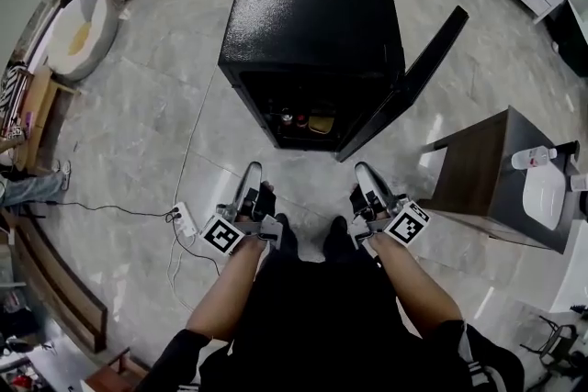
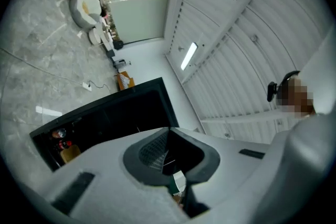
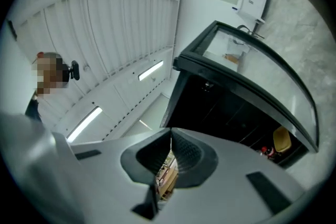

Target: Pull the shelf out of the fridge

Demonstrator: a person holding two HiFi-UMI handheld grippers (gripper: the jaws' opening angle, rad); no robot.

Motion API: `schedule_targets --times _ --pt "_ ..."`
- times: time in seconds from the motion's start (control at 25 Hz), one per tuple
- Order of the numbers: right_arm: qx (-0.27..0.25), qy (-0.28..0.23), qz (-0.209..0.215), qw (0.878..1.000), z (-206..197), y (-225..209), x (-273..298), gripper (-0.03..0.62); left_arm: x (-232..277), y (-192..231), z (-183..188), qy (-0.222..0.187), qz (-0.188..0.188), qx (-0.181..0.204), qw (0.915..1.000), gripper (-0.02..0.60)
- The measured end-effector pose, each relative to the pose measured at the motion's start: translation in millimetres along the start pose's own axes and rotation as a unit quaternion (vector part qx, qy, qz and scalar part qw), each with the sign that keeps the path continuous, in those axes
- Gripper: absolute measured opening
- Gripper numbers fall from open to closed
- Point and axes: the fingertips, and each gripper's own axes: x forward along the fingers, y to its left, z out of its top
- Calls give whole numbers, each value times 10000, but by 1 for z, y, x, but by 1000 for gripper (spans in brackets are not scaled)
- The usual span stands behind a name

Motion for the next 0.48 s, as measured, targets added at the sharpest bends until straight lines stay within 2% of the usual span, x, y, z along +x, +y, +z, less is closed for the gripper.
schedule_targets --times 0.08,0.16,0.48 --pt "272 -136 -110 9995 -8 -16 2 26 0 18 -2 -121 187 -332 9992 23" --pt "512 -288 -118 9982 -13 -28 6 26 1 34 -7 -149 271 -506 9982 23" --pt "828 -690 -406 9933 -19 -87 14 26 12 91 -36 30 391 -734 9965 23"
